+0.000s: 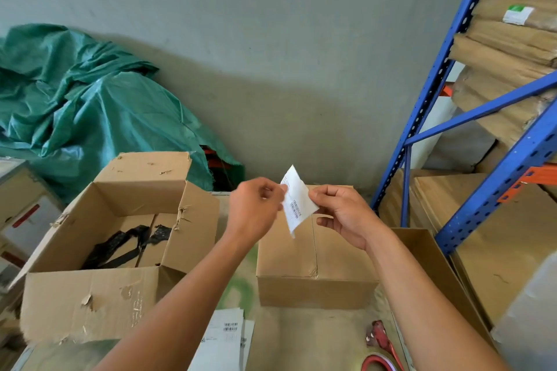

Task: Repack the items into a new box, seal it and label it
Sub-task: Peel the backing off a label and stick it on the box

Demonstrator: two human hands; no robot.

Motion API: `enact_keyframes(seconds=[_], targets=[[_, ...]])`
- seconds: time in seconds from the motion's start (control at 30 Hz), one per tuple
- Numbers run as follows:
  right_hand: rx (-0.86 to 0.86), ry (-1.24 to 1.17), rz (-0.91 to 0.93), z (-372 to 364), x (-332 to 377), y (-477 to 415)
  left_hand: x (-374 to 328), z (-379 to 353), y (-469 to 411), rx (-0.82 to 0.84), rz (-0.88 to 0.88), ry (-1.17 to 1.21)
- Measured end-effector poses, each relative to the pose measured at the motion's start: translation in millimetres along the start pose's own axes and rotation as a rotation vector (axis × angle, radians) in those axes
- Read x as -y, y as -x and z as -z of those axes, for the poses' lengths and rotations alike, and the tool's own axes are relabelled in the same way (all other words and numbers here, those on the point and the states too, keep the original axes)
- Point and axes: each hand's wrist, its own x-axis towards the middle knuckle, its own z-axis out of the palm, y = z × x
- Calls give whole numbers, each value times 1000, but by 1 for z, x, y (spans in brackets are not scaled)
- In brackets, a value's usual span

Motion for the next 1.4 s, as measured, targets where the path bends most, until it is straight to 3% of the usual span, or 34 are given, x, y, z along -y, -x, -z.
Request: enact_keyframes(seconds=[0.1, 0.23, 0.5, 0.63, 1.0, 1.17, 1.4], targets=[[31, -32, 29, -4, 3, 3, -9, -7, 7, 243, 145, 236], [53, -39, 69, -7, 7, 5, -18, -6, 9, 355, 167, 404], [80, -9, 84, -4, 4, 8, -25, -3, 10, 401, 156, 350], [35, -10, 99, -4, 1, 7, -25, -5, 8, 334, 182, 313], [-140, 362, 250, 4, 5, 2, -24, -5, -1, 304, 265, 232], [-158, 521, 397, -5, 12, -2, -28, -5, -2, 330, 224, 256], [-188, 446, 425, 1, 15, -7, -28, 2, -5, 298, 65, 252]])
